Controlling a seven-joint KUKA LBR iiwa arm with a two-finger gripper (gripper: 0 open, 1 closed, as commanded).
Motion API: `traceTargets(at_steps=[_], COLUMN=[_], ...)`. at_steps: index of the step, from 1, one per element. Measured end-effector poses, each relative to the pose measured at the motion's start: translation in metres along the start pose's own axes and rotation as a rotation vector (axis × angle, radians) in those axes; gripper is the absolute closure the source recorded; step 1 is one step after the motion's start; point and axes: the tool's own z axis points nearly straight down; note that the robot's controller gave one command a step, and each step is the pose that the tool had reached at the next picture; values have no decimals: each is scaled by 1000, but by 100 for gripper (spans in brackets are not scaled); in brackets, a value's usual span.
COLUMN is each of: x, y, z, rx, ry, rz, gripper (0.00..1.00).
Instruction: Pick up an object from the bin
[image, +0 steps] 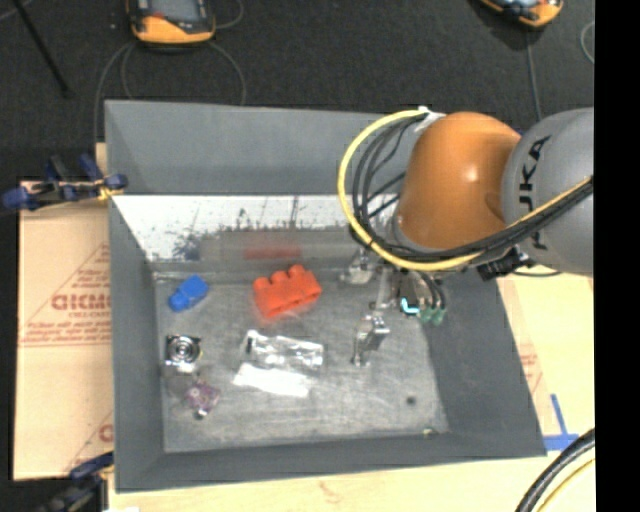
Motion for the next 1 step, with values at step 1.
traceTargets(at_steps=[1], x=[22], y=[70], z=[121], rx=[-1], ry=[-13], rz=[-24], gripper=[0])
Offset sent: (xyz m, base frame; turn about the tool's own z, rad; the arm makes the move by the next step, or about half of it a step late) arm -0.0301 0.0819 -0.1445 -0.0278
